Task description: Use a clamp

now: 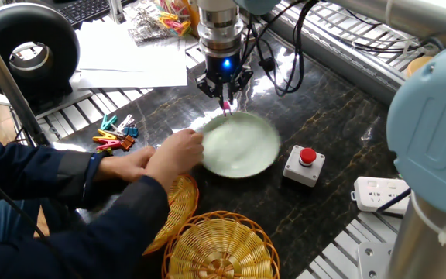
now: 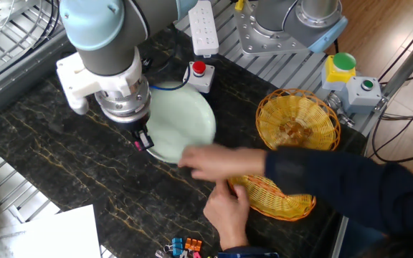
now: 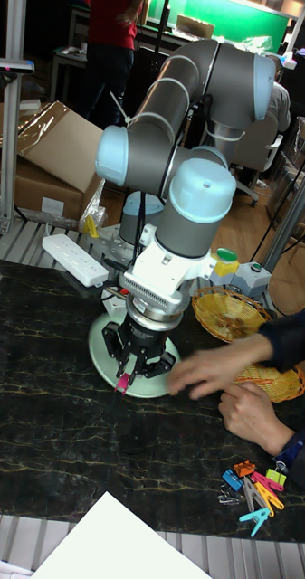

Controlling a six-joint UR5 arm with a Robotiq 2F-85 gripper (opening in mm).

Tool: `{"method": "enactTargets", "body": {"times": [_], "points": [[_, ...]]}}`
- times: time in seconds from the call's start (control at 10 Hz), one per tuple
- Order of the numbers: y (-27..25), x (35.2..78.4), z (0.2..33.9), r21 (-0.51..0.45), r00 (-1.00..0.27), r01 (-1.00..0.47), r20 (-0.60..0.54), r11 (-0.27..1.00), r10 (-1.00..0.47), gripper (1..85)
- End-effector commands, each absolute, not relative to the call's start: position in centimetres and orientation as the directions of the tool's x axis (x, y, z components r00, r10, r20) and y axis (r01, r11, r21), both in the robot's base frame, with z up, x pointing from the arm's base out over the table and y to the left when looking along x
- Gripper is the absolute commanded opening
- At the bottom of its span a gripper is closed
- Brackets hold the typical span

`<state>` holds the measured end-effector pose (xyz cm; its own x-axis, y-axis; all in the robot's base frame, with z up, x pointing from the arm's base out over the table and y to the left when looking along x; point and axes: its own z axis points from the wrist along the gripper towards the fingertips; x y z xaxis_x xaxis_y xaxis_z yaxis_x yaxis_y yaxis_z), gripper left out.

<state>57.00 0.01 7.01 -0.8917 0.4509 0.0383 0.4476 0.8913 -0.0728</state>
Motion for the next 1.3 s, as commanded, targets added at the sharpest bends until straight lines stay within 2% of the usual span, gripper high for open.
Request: {"method": "enactTargets", "body": {"times": [0.0, 0.2, 0.3, 0.4, 0.6, 0.9, 1.1, 1.2], "points": [[0.7, 56.6, 7.3, -0.065, -0.885, 0.459, 0.047, 0.886, 0.462, 1.0], [0.1, 56.2, 7.3, -0.077, -0.933, 0.35, 0.062, 0.934, 0.355, 1.0], [1.0, 55.8, 7.4, -0.038, -0.964, 0.248, 0.088, 0.968, 0.25, 1.0], [-0.9, 56.4, 7.5, -0.083, -0.998, 0.014, 0.059, 0.996, 0.018, 1.0], [-2.1, 58.2, 7.1, -0.101, -0.983, -0.184, 0.005, 0.978, -0.184, 1.0], [1.3, 56.8, 6.6, 0.073, -0.965, -0.261, -0.009, 0.962, -0.261, 1.0], [0.5, 56.2, 6.4, 0.068, -0.945, -0.326, -0.007, 0.943, -0.326, 1.0], [-1.4, 56.4, 6.5, 0.013, -0.925, -0.381, 0.002, 0.925, -0.381, 1.0]]}}
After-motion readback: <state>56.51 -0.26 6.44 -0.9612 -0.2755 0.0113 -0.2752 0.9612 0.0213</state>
